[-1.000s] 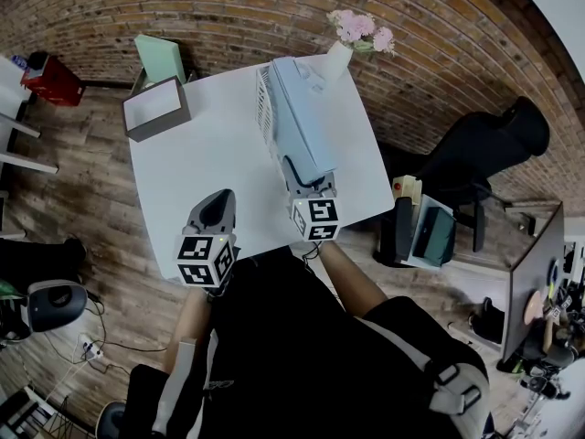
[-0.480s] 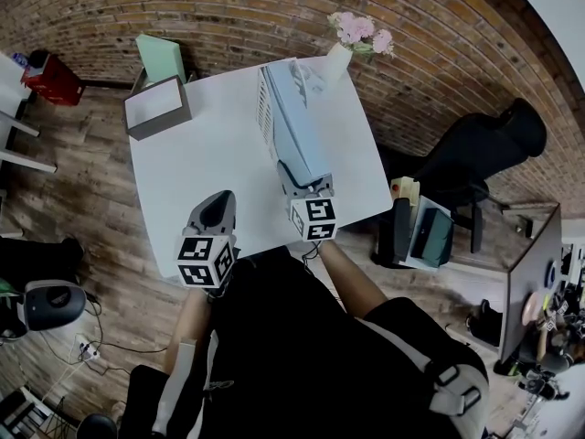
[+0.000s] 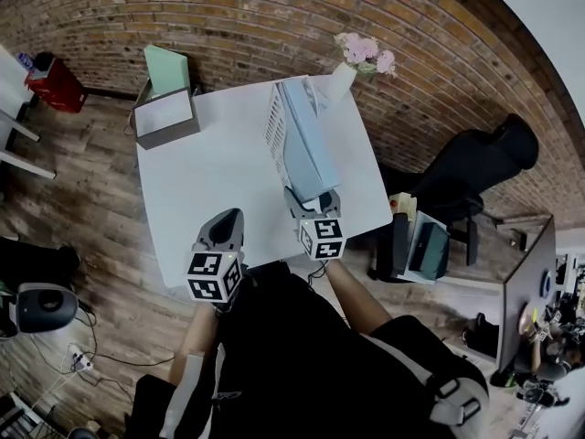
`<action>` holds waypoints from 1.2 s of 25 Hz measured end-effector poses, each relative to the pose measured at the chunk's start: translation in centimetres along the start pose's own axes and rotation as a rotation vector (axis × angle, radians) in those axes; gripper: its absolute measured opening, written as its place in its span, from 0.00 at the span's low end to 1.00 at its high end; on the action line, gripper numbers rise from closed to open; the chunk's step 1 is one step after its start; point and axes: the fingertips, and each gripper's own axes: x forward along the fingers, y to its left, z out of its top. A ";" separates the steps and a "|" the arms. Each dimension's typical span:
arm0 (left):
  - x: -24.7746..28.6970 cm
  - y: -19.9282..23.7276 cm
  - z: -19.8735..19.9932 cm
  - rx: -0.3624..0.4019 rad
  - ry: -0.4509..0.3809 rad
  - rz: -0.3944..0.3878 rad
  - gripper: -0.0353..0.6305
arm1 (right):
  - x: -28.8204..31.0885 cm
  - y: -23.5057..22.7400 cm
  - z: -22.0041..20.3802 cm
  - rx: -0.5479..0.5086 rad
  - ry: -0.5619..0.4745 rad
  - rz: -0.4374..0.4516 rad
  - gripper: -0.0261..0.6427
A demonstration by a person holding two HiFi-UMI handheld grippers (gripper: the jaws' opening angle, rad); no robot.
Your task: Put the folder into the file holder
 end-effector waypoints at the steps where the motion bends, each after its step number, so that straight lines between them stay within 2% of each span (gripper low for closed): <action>1: -0.3 0.1 -0.1 -0.003 -0.001 -0.005 0.09 | -0.3 0.1 -0.2 0.001 0.005 -0.006 0.54; 9: -2.6 1.1 -2.4 -0.032 0.030 -0.057 0.09 | -4.3 1.1 -2.6 -0.013 0.065 -0.082 0.55; 13: -3.0 0.7 -4.9 -0.026 0.073 -0.122 0.09 | -7.4 1.7 -4.6 0.002 0.106 -0.129 0.55; 18: -2.4 1.2 -7.3 -0.014 0.112 -0.134 0.09 | -9.2 3.2 -7.2 0.013 0.157 -0.116 0.55; 19: -2.2 1.0 -7.3 -0.011 0.109 -0.135 0.09 | -9.5 3.1 -7.4 0.005 0.167 -0.110 0.53; 21: -2.2 0.0 -7.2 -0.003 0.105 -0.140 0.09 | -10.5 2.9 -7.6 -0.014 0.189 -0.103 0.40; 22: -2.4 -0.6 -7.2 0.002 0.107 -0.141 0.09 | -11.0 2.8 -7.6 -0.017 0.197 -0.099 0.32; 24: -2.6 -1.7 -7.1 0.014 0.108 -0.132 0.09 | -11.5 2.8 -7.2 -0.009 0.196 -0.076 0.05; 27: -2.3 -2.5 -6.8 0.014 0.098 -0.094 0.09 | -10.7 3.1 -6.5 -0.015 0.210 -0.017 0.05; 30: -2.0 -4.8 -7.3 -0.004 0.102 -0.077 0.09 | -11.6 2.7 -5.0 -0.037 0.197 0.005 0.05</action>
